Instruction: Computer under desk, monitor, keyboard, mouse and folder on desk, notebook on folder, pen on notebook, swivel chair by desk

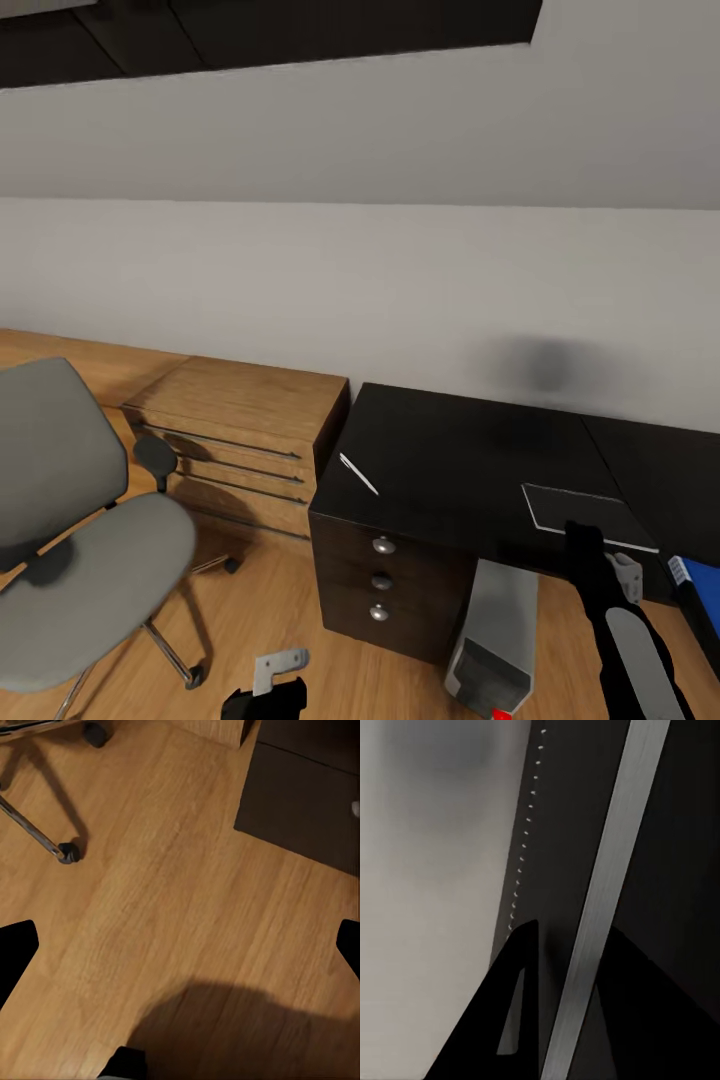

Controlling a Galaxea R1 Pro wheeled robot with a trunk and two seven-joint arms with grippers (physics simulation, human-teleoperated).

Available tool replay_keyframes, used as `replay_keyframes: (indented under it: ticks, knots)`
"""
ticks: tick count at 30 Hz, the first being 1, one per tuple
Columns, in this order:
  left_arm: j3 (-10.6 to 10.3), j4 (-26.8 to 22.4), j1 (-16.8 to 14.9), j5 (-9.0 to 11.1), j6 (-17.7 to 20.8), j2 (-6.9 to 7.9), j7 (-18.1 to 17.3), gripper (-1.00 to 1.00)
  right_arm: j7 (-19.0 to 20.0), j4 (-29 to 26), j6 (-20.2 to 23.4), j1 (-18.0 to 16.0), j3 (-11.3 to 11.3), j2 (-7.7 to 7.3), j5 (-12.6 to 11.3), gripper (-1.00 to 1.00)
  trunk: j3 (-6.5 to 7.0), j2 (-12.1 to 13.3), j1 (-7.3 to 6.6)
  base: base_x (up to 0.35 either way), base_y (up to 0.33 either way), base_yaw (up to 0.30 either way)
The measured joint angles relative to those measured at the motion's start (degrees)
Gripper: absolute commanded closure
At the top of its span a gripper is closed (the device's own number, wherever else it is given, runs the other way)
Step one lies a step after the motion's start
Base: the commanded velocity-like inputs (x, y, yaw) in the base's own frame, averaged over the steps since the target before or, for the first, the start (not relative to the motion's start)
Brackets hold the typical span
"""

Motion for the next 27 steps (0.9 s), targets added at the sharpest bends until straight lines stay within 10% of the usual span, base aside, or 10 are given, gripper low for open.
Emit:
replay_keyframes:
  ticks: [27]
  knots:
    - [-1.8, 1.5, 0.0, 0.2, -3.6, 0.09, 0.0, -1.0, 0.1, -0.1, 0.5, 0.0, -2.2, -0.13, 0.0, 1.0, 0.0, 0.0, 0.0, 0.0, -0.142, -0.159]
